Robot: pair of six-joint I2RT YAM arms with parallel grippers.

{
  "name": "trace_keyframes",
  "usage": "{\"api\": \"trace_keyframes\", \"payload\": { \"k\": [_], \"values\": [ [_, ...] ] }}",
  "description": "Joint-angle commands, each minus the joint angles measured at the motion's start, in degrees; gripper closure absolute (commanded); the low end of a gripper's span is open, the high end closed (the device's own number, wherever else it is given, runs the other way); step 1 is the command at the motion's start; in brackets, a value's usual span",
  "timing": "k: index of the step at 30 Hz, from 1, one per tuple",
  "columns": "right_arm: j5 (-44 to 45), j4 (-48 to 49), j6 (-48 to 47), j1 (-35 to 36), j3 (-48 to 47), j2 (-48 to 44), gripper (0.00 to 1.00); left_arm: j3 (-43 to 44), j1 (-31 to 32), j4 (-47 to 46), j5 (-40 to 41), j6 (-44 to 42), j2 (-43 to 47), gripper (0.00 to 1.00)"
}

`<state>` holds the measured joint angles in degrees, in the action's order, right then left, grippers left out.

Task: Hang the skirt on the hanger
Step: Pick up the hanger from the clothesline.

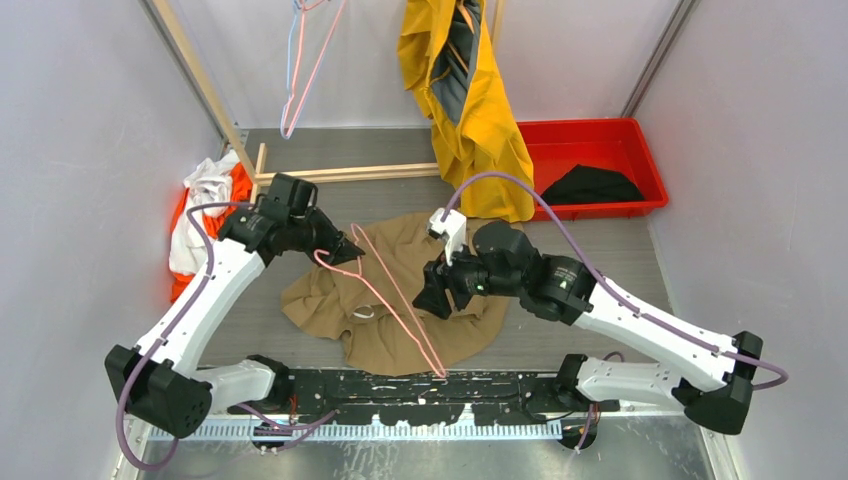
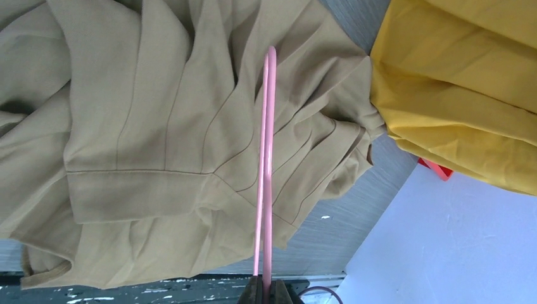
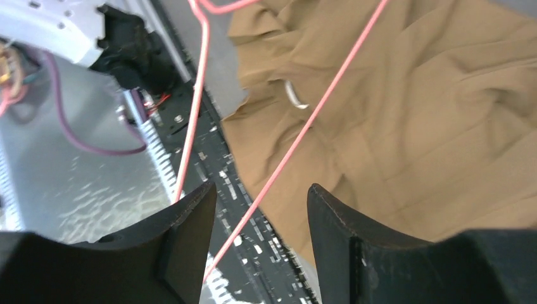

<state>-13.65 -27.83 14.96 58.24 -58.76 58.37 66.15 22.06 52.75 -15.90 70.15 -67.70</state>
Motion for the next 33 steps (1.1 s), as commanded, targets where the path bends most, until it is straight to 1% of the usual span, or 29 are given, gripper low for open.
{"api": "trace_keyframes", "payload": {
  "k": [1,6,8,11,14,17,21,29,31,32,33],
  "values": [
    [15.81,-7.33,-5.34,4.02,-9.14,2.79,0.39,3.09,0.26,4.28,2.07,1.49,-0.61,1.0],
    [30.31,-9.84,-10.9,15.73,-16.41,10.78,0.44,4.4,0.26,6.5,3.55,2.57,-1.78,1.0],
    [35.48,-9.05,-12.15,18.9,-17.73,13.77,0.44,4.65,0.27,7.2,3.75,2.63,-2.04,1.0],
    [38.76,-6.82,-14.05,20.53,-18.93,16.9,0.42,4.37,0.26,7.37,3.99,2.84,-1.87,1.0],
    [38.75,-3.95,-15.79,20.76,-19.79,19.3,0.42,3.49,0.26,6.94,3.9,3.19,-1.42,1.0],
    [40.72,-1.07,-17.23,20.71,-20.59,21.43,0.42,3.21,0.3,7.07,3.57,3.33,-0.85,1.0],
    [41.52,4.03,-18.65,20.74,-21.25,22.96,0.46,2.86,0.26,7.06,3.71,3.66,0.05,1.0],
    [38.73,6.67,-19.03,20.15,-24.85,27.01,0.48,2.08,0.26,6.61,3.61,3.69,0.95,1.0],
    [37.94,7.64,-18.77,19.81,-24.9,27.59,0.51,1.65,0.25,6.41,3.41,3.61,1.07,1.0],
    [37.6,7.72,-18.41,19.55,-25.14,27.81,0.56,1.62,0.28,6.47,3.16,3.54,1.08,1.0],
    [37.39,7.68,-18.19,19.26,-25.17,28.02,0.64,1.74,0.26,6.56,2.96,3.4,1.15,1.0]
  ]
}}
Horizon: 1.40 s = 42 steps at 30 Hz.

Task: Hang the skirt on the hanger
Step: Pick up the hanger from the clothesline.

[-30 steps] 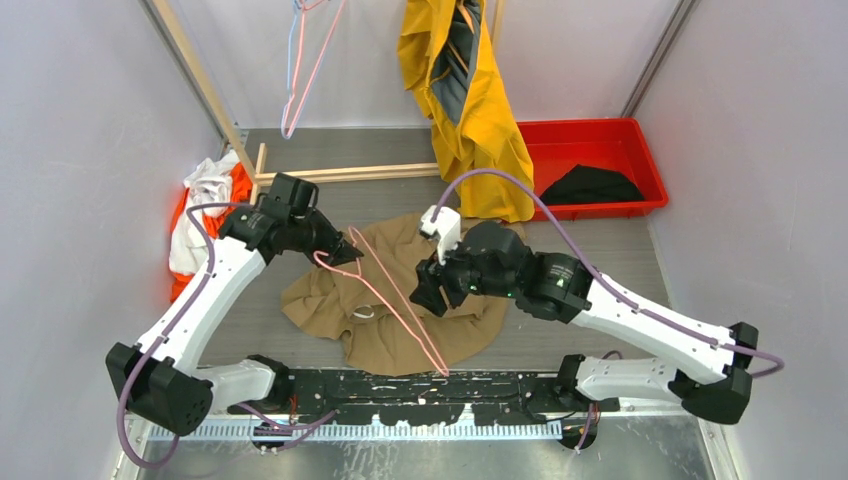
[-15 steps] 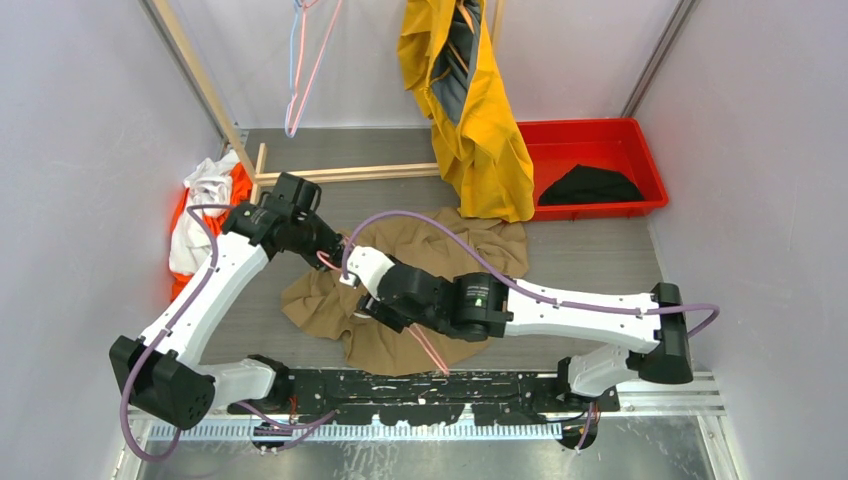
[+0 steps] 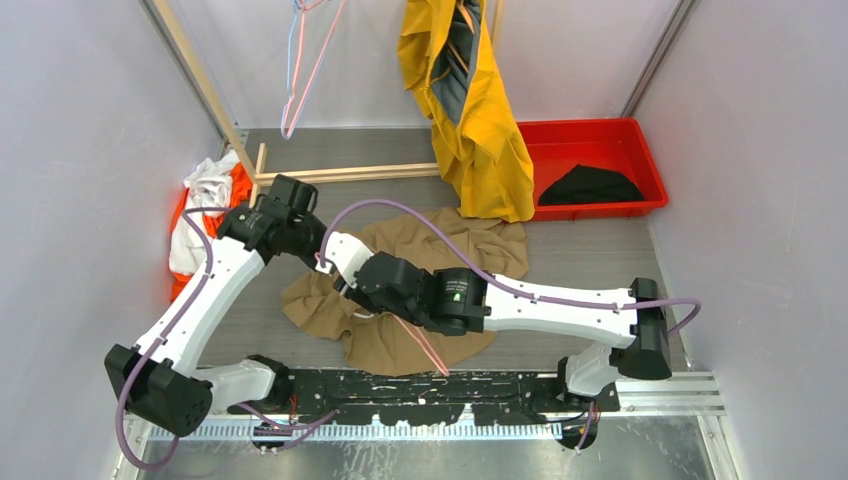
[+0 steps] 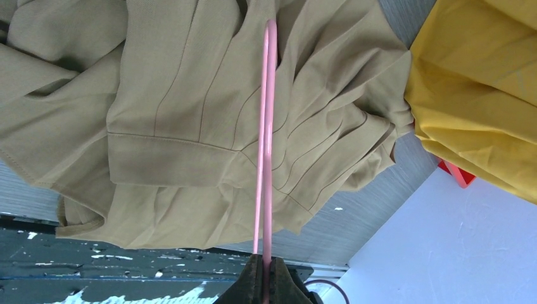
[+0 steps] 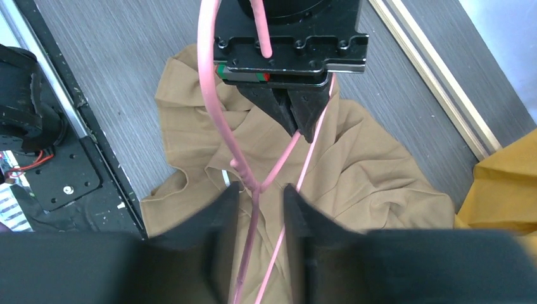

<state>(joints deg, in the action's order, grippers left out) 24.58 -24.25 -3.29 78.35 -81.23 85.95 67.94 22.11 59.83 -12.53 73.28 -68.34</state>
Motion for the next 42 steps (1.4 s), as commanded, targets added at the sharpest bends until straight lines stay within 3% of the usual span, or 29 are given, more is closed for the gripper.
{"api": "trace_keyframes", "payload": {
  "k": [1,3,5,11,14,23,29,35,42],
  "values": [
    [-1.19,4.27,0.18,-1.16,-2.62,0.44,0.75,-0.08,0.22,-0.55,-0.52,0.14,1.99,1.0],
    [-2.0,4.29,0.91,-1.73,-2.47,0.44,0.94,-0.05,0.22,-0.95,-0.33,-0.16,2.57,0.96],
    [-2.44,3.83,1.31,-2.11,-2.29,0.17,0.98,0.21,0.22,-1.2,-0.19,-0.87,2.91,0.89],
    [-3.51,1.2,3.76,-3.48,0.14,-3.94,0.99,2.2,0.27,-1.72,1.03,-4.98,2.59,0.55],
    [-2.79,0.17,5.05,-3.79,2.95,-7.14,0.99,2.39,0.22,-3.81,0.85,-7.07,3.2,0.46],
    [-1.06,-3.27,9.96,-4.54,11.69,-21.25,0.99,1.35,-0.03,-8.1,4.01,-12.34,7.51,0.31],
    [-4.92,-9.57,16.41,-4.54,15.6,-30.55,0.99,-2.13,0.04,-12.99,1.18,-19.51,11.08,0.33],
    [-15.79,-16.35,23.08,-4.43,19.42,-38.63,0.99,-12.22,1.92,-14.69,-3.52,-23.2,16.36,0.56],
    [-23.55,-14.58,27.48,-4.43,25.64,-44.9,0.99,-13.69,14.84,-7.8,8.62,-21.97,16.58,0.6]
  ]
}}
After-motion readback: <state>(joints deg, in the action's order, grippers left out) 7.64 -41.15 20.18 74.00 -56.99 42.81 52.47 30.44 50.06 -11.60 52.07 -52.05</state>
